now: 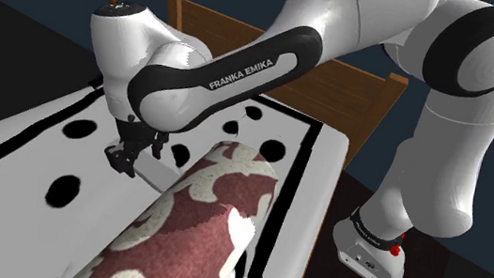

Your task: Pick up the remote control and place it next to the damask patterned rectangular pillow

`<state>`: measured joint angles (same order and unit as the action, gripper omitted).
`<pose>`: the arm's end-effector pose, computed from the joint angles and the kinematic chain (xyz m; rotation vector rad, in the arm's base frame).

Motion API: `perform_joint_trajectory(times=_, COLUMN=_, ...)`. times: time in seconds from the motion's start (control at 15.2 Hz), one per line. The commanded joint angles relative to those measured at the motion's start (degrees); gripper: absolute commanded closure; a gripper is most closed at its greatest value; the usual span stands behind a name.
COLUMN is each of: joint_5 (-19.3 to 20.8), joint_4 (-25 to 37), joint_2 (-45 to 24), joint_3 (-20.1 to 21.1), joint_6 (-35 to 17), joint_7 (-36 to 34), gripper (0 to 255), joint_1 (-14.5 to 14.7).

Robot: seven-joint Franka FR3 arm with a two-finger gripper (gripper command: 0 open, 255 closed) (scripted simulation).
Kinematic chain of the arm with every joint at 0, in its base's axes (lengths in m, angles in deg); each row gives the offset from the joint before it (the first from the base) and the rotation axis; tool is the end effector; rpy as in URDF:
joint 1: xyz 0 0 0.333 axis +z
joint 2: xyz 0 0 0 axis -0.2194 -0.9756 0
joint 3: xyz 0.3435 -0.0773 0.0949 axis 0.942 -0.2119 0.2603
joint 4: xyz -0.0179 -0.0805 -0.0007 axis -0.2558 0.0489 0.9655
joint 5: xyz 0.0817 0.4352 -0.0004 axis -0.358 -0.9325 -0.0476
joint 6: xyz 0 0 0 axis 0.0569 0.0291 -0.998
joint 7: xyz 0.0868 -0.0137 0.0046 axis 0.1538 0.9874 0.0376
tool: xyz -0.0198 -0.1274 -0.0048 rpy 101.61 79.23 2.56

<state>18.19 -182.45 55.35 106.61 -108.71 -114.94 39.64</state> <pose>0.5212 0.4728 0.3778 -3.0997 -0.3662 -0.0115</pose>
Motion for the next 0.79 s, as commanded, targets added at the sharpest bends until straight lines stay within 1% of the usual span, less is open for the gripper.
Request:
perform_joint_trajectory(times=0.0, joint_5=0.26, joint_4=-0.68, joint_2=-0.69, joint_3=-0.14, joint_6=-1.39, joint_7=-0.06, gripper=255, joint_1=0.00)
perform_joint_trajectory(times=0.26, joint_5=0.90, joint_4=-2.15, joint_2=-2.34, joint_3=-0.42, joint_6=-4.44, joint_7=-0.45, gripper=255, joint_1=0.18)
perform_joint_trajectory(times=0.73, joint_5=0.90, joint_4=-2.15, joint_2=-2.34, joint_3=-0.43, joint_6=-4.44, joint_7=-0.45, gripper=255, joint_1=0.18)
